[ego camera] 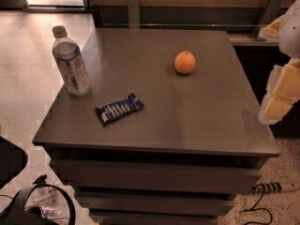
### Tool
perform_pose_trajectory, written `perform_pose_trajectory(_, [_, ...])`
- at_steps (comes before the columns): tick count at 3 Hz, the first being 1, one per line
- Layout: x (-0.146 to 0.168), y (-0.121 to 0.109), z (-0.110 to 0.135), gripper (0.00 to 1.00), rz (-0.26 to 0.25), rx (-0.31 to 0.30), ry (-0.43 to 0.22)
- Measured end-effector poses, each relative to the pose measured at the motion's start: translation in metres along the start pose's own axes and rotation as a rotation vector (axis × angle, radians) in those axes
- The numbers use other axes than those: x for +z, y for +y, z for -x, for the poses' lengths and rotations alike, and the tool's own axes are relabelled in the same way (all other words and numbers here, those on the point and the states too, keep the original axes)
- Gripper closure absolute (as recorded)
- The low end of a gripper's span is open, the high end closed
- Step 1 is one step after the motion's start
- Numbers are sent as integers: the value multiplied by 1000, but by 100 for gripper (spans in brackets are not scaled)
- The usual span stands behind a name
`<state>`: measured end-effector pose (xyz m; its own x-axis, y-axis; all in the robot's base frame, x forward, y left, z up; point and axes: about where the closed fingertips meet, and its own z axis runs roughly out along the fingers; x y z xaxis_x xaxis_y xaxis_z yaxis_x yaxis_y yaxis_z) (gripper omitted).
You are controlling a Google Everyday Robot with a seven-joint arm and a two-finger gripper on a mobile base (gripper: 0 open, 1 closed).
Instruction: Pick rxbar blueberry
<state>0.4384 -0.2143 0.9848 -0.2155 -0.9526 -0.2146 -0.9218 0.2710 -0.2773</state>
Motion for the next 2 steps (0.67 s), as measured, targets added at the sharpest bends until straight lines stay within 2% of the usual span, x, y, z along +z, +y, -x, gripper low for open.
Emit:
perform_pose_trajectory(1, [0, 0, 0, 0, 0, 0, -1])
perform_pose_trajectory(2, [10, -13, 10, 0, 16, -21, -67])
